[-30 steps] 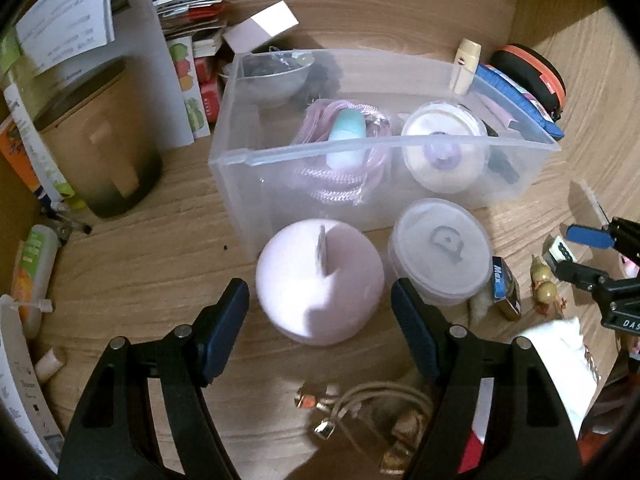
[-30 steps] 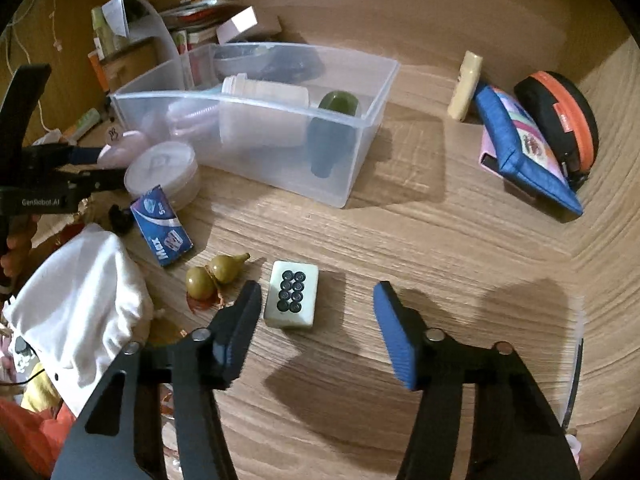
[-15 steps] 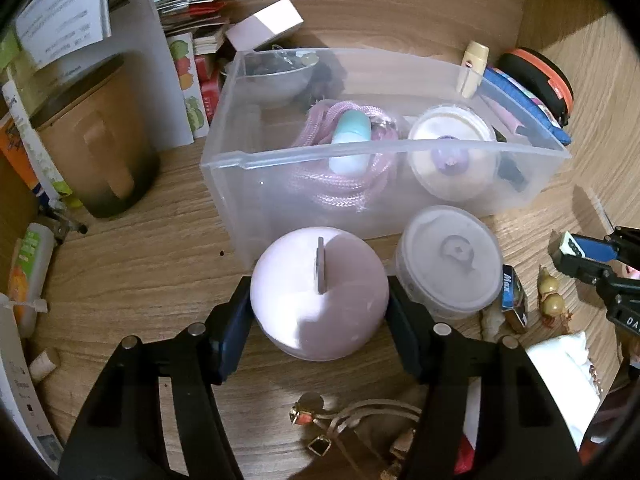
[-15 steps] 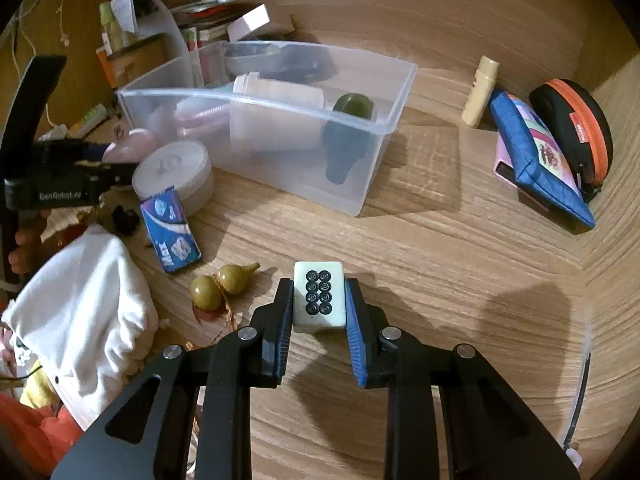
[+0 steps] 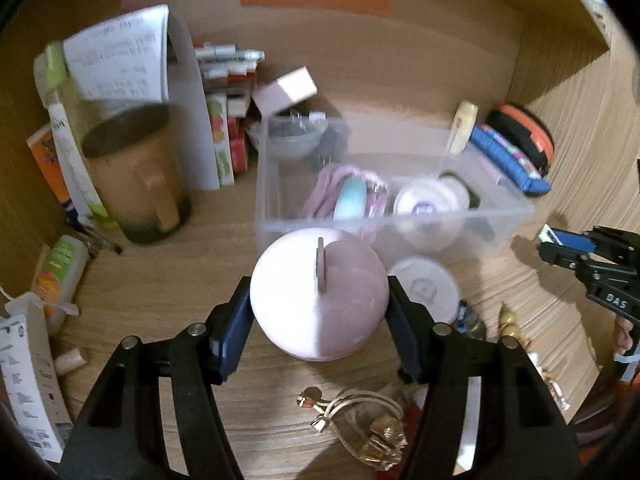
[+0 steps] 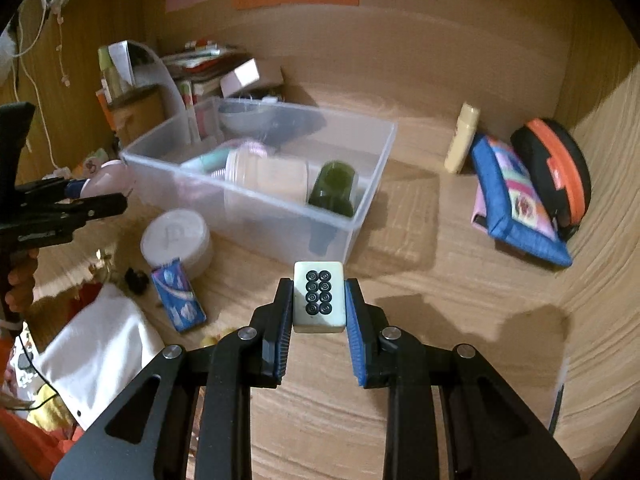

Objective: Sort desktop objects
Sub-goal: 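Place the domino tile in the bin while the left grasps the pink round container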

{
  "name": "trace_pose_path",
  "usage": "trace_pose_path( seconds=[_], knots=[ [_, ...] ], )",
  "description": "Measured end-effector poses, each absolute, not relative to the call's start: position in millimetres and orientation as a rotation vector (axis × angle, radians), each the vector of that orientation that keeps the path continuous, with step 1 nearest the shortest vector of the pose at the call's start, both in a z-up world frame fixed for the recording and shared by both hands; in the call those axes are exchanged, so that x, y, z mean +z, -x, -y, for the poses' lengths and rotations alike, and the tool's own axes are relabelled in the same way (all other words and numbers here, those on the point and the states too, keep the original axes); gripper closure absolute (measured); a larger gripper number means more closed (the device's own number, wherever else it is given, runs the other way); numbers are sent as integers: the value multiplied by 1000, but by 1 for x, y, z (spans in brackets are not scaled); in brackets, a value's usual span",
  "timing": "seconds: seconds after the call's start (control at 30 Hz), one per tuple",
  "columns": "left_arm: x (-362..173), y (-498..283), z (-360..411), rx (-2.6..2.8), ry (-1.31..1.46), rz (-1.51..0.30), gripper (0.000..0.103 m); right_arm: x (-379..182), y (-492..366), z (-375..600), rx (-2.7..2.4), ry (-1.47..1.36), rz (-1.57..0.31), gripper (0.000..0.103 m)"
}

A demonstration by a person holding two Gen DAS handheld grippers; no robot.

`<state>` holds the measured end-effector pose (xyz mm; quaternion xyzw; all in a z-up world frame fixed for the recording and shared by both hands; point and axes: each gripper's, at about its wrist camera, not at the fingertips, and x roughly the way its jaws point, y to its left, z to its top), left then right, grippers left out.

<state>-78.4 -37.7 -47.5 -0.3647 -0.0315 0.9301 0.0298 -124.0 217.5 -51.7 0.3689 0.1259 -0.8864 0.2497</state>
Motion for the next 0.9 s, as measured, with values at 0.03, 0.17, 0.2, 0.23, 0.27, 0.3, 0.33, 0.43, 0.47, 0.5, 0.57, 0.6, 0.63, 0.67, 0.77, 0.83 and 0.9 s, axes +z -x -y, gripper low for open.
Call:
trace_pose_path(
  seconds=[0.03, 0.17, 0.2, 0.23, 0.27, 0.3, 0.33, 0.43, 0.47, 0.5, 0.57, 0.6, 0.63, 0.67, 0.77, 0.83, 0.9],
  knots=[
    [-42, 77, 38, 2868, 1102, 91, 41, -49, 125, -217, -2418, -993, -342, 81],
    [-28, 75, 43, 2895, 1040, 114, 41, -37, 132, -219, -2440, -952, -331, 81],
    [-26, 76, 44, 2897, 1035, 120, 41, -33, 134, -219, -2444, -941, -325, 81],
    [-23, 78, 46, 2902, 1024, 130, 41, -31, 135, -219, -2446, -932, -321, 81],
    [-20, 79, 46, 2908, 1017, 136, 41, -28, 137, -219, -2451, -923, -318, 81],
    [-18, 81, 48, 2915, 1008, 142, 41, -25, 139, -219, -2457, -910, -318, 81],
    [-16, 81, 48, 2917, 1003, 146, 41, -22, 139, -219, -2463, -901, -317, 81],
    [-12, 87, 50, 2924, 984, 156, 41, -17, 145, -218, -2469, -877, -305, 81],
    [-11, 90, 50, 2928, 978, 158, 41, -16, 147, -217, -2471, -874, -303, 81],
    [-9, 93, 50, 2927, 974, 161, 41, -16, 150, -216, -2470, -873, -301, 81],
    [-9, 98, 49, 2921, 969, 165, 41, -17, 155, -213, -2463, -876, -295, 81],
    [-9, 100, 48, 2918, 968, 164, 41, -17, 158, -211, -2458, -879, -293, 81],
    [-9, 103, 47, 2915, 969, 161, 41, -18, 160, -210, -2454, -881, -292, 81],
    [-10, 108, 46, 2910, 974, 159, 41, -19, 163, -208, -2448, -886, -291, 81],
    [-15, 119, 44, 2889, 996, 154, 41, -23, 170, -202, -2433, -900, -290, 81],
    [-18, 126, 42, 2878, 1007, 146, 41, -26, 174, -198, -2422, -910, -297, 81],
    [-22, 132, 39, 2865, 1018, 129, 41, -29, 178, -194, -2409, -920, -303, 81]
  ],
)
